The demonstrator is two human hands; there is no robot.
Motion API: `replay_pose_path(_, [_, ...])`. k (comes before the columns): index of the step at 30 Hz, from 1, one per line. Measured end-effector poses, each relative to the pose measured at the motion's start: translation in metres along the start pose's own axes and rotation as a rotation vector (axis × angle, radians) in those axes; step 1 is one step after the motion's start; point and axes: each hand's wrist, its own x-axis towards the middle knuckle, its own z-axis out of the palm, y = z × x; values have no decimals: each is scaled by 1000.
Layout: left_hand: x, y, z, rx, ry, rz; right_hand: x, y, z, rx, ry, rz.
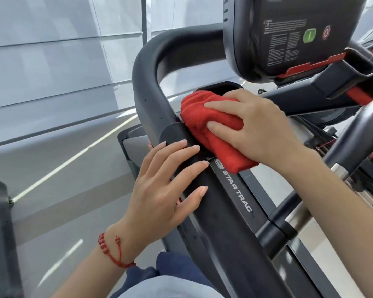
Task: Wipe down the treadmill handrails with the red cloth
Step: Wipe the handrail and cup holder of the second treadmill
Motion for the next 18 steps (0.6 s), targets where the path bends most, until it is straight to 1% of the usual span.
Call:
replay_pose_path(3, [2,0,0,0,2,-5,2,0,4,42,38,10])
replay_pose_path(5, [4,0,-1,7,-4,-8,-10,1,6,11,85,-31])
replay_pose_path(8, [10,-1,-1,20,-19,-14,-30,10,4,-28,91,-56])
replay_pose_path(12, [20,-2,-2,37,-39,2,-34,30,-4,86,111,42])
replay_pose_path(14, [22,-3,-1,45,-48,7,-35,32,-3,95,141,84])
replay_pose_path(18, [25,-4,2,57,-76,9,-41,22,2,98,133,45])
